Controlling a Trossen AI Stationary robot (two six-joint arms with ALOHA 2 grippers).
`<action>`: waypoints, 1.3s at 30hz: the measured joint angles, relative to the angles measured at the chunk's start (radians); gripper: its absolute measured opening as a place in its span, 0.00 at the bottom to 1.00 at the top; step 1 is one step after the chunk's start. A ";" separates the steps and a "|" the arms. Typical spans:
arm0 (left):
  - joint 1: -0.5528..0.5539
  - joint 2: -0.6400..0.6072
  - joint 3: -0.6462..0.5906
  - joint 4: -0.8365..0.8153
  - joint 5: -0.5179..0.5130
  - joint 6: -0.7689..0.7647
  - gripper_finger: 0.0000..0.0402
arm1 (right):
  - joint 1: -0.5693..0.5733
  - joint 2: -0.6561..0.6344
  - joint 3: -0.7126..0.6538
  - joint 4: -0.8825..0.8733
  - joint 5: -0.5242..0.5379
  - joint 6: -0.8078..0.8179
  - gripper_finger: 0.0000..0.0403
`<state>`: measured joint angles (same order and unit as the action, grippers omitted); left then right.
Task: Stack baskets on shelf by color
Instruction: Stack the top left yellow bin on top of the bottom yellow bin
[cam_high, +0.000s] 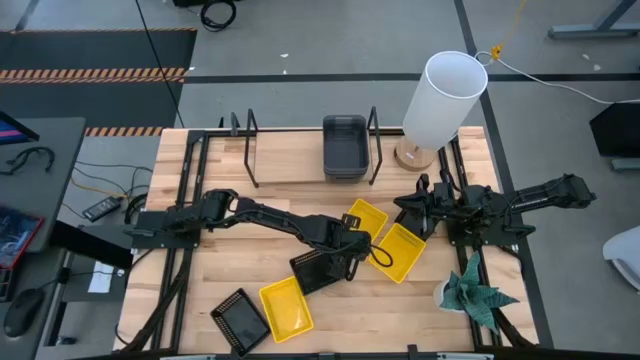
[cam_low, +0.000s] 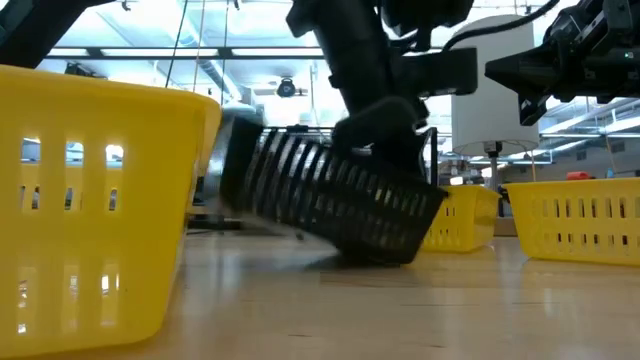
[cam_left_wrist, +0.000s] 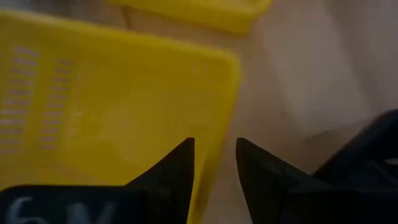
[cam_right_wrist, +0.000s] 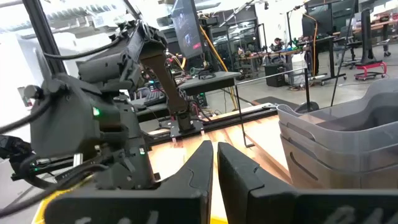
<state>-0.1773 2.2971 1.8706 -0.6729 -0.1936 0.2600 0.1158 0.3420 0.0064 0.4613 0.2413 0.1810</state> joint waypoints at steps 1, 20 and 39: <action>0.001 0.000 -0.005 0.000 -0.022 0.008 0.31 | 0.000 0.000 0.000 0.000 0.000 0.000 0.07; -0.058 0.000 0.268 -0.282 -0.053 -0.151 0.02 | 0.000 0.000 0.000 0.000 0.000 0.000 0.07; -0.394 -0.047 0.484 -0.575 0.084 -1.022 0.03 | 0.000 0.000 0.000 0.001 0.000 0.000 0.07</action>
<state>-0.5713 2.2505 2.3543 -1.2480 -0.1100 -0.7616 0.1154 0.3420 0.0066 0.4620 0.2413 0.1810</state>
